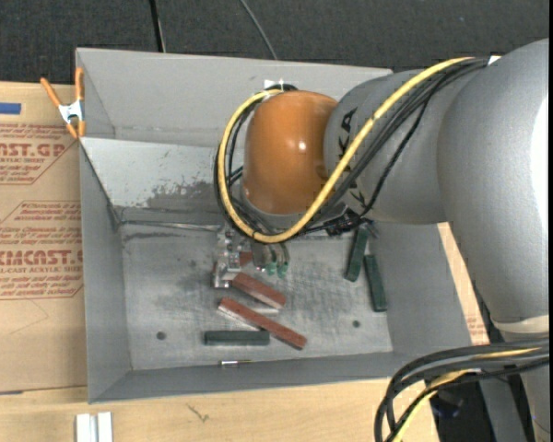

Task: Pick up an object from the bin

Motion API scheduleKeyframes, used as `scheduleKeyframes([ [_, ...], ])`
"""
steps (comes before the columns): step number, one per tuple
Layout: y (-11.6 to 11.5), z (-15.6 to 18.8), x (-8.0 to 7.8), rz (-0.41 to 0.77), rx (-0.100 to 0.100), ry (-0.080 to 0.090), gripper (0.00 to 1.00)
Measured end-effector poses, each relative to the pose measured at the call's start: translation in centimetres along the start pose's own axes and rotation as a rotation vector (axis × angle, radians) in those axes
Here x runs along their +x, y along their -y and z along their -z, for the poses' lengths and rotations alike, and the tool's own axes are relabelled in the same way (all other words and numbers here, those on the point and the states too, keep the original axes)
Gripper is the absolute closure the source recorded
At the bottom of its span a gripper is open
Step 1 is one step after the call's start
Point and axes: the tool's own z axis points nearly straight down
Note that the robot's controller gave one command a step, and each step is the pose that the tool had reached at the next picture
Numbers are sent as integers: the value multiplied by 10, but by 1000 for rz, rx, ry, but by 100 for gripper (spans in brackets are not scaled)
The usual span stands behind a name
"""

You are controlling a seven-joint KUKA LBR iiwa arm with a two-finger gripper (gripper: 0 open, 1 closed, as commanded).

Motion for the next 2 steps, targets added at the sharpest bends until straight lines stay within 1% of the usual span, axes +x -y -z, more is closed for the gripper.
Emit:
scheduleKeyframes([
  [1, 5, 76, 12, 26, 1, 1, 100],
  [2, 6, 131, -3, 8, -1, 6, 100],
])
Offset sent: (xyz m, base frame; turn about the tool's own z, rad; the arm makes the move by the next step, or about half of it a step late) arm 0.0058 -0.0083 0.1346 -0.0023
